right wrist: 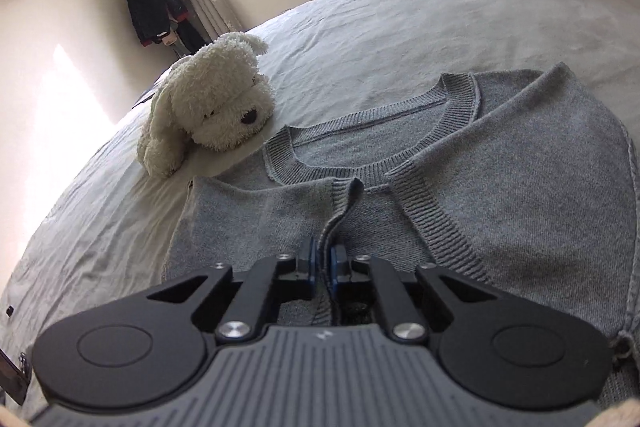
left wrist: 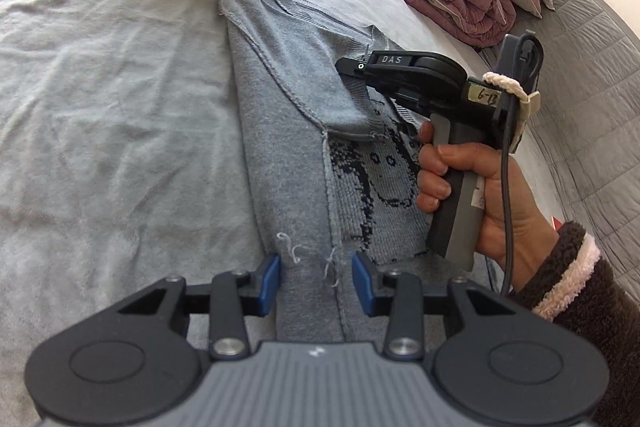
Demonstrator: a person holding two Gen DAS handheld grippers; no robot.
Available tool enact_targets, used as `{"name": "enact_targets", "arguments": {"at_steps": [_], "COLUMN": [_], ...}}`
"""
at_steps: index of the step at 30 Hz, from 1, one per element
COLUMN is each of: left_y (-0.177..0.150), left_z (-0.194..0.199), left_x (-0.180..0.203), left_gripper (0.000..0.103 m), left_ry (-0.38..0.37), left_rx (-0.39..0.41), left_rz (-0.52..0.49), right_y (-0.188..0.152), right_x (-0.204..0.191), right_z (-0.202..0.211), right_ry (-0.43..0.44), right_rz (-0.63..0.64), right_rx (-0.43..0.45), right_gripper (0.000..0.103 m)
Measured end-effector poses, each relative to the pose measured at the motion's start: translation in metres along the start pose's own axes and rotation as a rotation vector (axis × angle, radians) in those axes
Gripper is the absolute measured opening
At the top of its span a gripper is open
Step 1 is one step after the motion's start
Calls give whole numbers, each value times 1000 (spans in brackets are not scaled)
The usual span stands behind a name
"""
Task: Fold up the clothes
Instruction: 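Pinch the folded edge near the collar with the right gripper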
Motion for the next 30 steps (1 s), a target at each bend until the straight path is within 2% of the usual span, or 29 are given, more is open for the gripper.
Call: {"name": "enact_targets", "arguments": {"at_steps": [4, 9, 12, 13, 14, 20, 26, 27, 28, 30], "left_y": [-1, -1, -2, -2, -1, 0, -1, -1, -2, -3], "left_z": [0, -2, 0, 0, 1, 4, 7, 7, 7, 7], "left_x": [2, 4, 7, 7, 8, 8, 8, 8, 9, 9], "left_gripper": [39, 39, 39, 39, 38, 34, 34, 34, 34, 34], "left_ry": [-2, -16, -24, -26, -26, -26, -20, -18, -18, -19], "left_rx": [2, 2, 7, 10, 13, 28, 36, 36, 35, 34], "left_rz": [-11, -23, -43, -46, -48, -47, -43, -43, -44, -45], "right_y": [6, 12, 12, 13, 12, -1, -24, -28, -32, -34], "right_x": [1, 7, 8, 10, 11, 14, 3, -1, -5, -15], "right_z": [6, -7, -5, -2, 3, 34, 48, 48, 47, 49], "right_ry": [-41, -86, -93, -85, -79, -46, -12, -8, -16, -60], "right_rz": [33, 26, 15, -2, -16, -75, -58, -41, -7, 67], "right_rx": [54, 5, 4, 6, 7, -22, -64, -68, -71, -50], "right_gripper": [4, 7, 21, 31, 36, 36, 35, 31, 10, 6]}}
Point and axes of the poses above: each gripper's, at about its wrist camera, not at the fingertips, and z roughly against the way its jaws point, x to its right, y to its top, the point moved 1 cm from there along -z, roughly the way its jaws point
